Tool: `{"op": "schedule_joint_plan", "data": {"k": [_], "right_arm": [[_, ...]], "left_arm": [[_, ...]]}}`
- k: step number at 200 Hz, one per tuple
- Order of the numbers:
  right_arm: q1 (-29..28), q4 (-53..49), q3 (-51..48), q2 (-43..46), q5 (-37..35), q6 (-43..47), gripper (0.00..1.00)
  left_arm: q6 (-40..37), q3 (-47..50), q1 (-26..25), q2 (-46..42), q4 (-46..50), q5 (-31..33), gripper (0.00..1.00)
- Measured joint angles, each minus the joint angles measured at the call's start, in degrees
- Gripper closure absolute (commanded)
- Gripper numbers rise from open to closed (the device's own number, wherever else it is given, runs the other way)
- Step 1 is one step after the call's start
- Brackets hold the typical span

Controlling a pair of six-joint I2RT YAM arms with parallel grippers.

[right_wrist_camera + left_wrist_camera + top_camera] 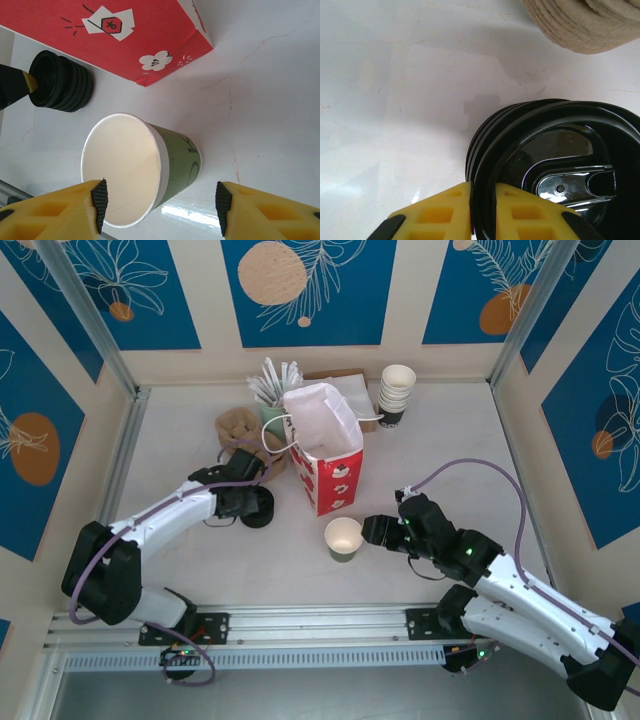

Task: Pack the takeout coffee

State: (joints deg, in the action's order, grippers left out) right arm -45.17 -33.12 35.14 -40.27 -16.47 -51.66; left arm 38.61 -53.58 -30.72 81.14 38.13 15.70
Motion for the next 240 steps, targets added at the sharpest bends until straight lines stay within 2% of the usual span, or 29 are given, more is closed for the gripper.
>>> {"op": "schedule_joint_plan", "data": {"k": [53,123,169,205,240], "right_arm": [[0.2,-1.2,1.3,2.7,1.9,0.0,0.39],[0.1,-1.4,8.3,2.8,6.6,-0.9,0.39],[-2.4,-0.5,10.5,-2.4,9.0,-1.5,0.39],[-5.4,0.5,12.2,-5.7,9.5,-1.8,0.39],[-7.7,1.7,14.0,-8.7,9.4,-2.4,0.39]], "left_arm": [[-0.2,-3.2,-3.4,-4.3,3.1,2.1,0.9],[1.5,-13.6,-17.2,-8.4,14.7,7.9,0.89],[6.5,-14.2,-26.0,-9.6,22.2,9.7,0.88],[11.7,-14.2,-32.3,-9.9,24.2,11.2,0.88],[14.2,-14.9,-35.7,-8.7,23.4,13.0,0.88]]}}
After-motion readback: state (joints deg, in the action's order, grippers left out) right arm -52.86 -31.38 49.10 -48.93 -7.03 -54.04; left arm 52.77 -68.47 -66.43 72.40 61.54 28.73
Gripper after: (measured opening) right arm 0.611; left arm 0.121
